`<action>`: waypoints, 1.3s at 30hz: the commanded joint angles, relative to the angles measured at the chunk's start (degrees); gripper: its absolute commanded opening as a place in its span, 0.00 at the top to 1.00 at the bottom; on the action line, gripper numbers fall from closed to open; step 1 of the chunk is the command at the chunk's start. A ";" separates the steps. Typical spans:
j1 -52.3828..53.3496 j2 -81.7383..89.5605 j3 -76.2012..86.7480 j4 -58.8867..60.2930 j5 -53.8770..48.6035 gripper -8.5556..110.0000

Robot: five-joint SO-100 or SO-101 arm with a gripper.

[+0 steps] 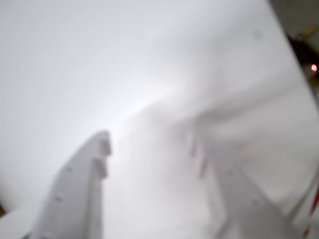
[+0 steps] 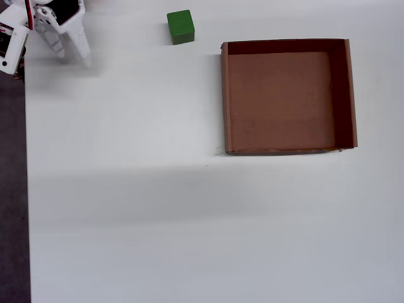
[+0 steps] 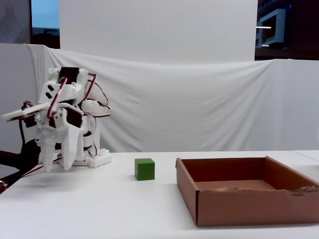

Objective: Grasp a green cube and put it in a box.

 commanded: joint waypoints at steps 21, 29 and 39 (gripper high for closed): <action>-0.53 0.26 -0.35 0.18 0.35 0.75; -1.14 0.26 -0.35 0.18 0.35 0.70; 2.37 0.26 -0.35 0.00 1.32 0.62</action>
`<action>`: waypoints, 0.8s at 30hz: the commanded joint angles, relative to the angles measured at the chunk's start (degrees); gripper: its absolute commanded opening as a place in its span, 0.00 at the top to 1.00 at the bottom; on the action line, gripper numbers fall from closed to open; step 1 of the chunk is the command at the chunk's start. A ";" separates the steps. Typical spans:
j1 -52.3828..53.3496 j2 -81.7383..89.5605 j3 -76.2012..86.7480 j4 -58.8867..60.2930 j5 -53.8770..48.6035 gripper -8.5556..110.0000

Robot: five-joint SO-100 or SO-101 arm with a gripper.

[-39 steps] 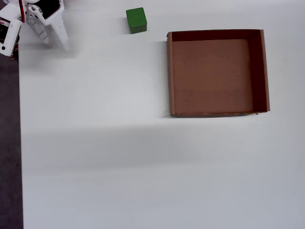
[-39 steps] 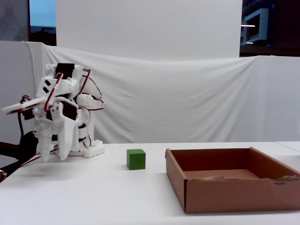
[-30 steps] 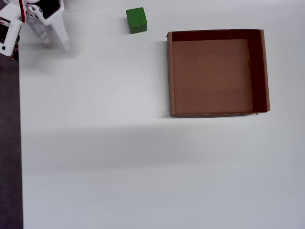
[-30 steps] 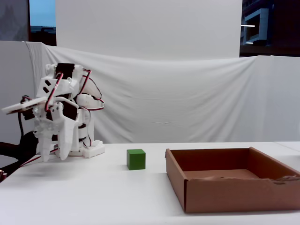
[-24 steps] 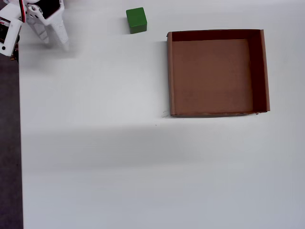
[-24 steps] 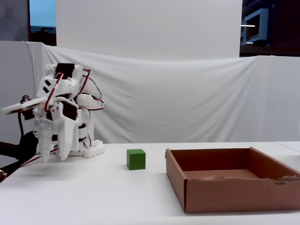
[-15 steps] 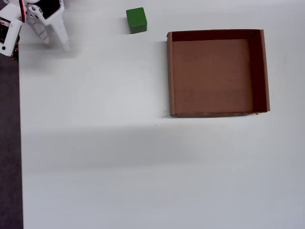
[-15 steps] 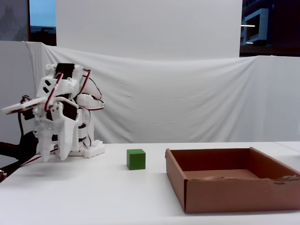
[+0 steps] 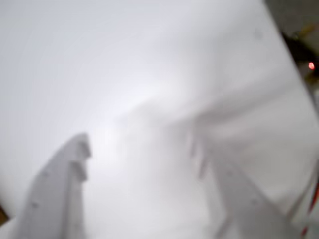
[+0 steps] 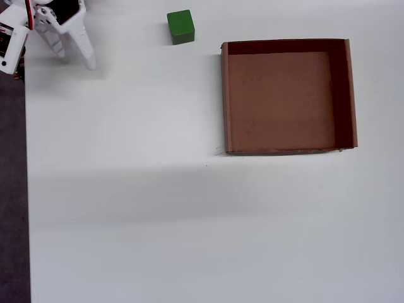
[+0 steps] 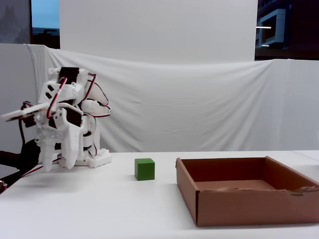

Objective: Grasp a green cube and put it in a box.

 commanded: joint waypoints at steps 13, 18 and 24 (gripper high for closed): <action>-18.19 -1.05 -3.08 -4.57 -0.53 0.62; -23.47 -13.80 -13.62 -5.54 -0.62 0.62; -31.99 -30.76 -23.64 -6.24 -0.62 0.62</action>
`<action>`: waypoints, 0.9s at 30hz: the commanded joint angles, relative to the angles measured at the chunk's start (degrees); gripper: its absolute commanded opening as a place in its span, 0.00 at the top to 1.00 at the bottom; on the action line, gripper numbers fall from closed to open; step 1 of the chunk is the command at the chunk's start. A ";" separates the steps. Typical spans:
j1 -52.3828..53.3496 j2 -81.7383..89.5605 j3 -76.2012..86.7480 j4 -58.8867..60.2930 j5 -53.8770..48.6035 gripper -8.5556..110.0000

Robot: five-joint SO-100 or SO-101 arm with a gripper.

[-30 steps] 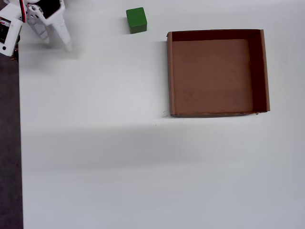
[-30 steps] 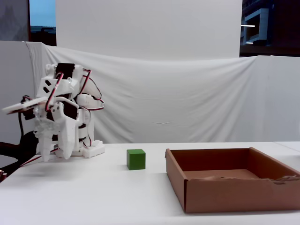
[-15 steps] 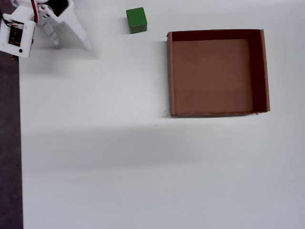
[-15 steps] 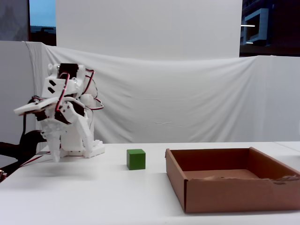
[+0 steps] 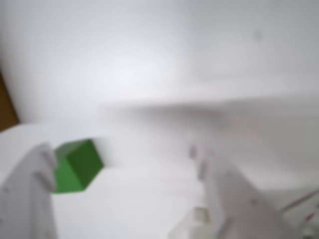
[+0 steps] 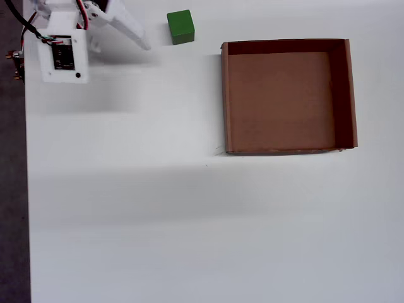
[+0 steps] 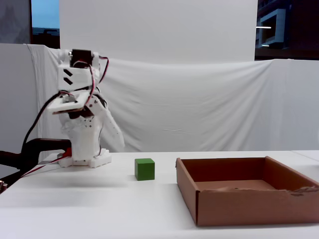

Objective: Grasp a green cube and put it in a box.

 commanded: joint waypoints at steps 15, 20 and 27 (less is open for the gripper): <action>-16.61 -17.75 -9.67 -3.25 -0.09 0.62; -18.90 -22.50 -12.30 -2.46 0.09 0.62; -20.83 -29.44 -16.79 -0.88 0.09 0.62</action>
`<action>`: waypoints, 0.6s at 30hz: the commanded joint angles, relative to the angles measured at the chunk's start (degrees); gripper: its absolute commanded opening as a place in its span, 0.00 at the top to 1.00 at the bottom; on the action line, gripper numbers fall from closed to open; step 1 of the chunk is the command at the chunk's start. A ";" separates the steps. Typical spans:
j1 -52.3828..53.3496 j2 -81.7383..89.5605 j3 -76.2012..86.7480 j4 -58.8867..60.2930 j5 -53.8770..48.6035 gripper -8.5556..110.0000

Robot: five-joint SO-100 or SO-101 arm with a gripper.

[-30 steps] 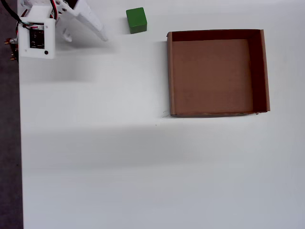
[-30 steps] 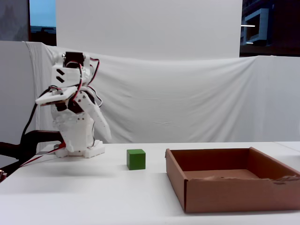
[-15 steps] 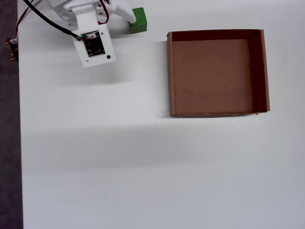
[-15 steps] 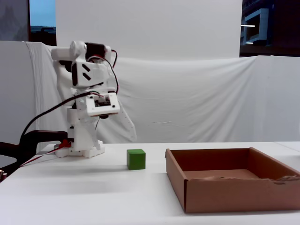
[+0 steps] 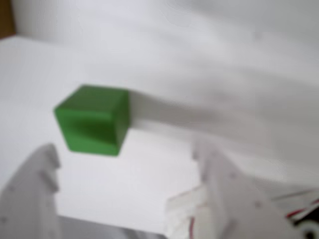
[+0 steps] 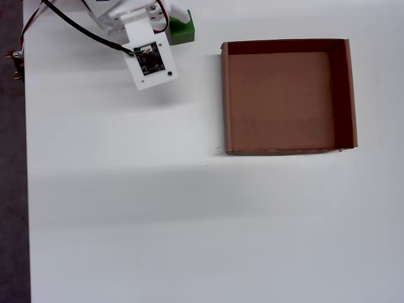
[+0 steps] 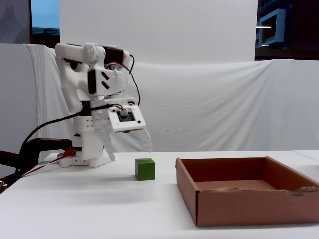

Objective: Grasp a green cube and put it in a box.

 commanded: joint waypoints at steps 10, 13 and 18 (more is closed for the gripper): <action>-3.60 -7.29 -5.98 -1.85 1.05 0.62; -4.57 -9.23 -6.50 -2.46 1.85 0.62; -5.98 -10.72 -7.03 -3.60 2.37 0.62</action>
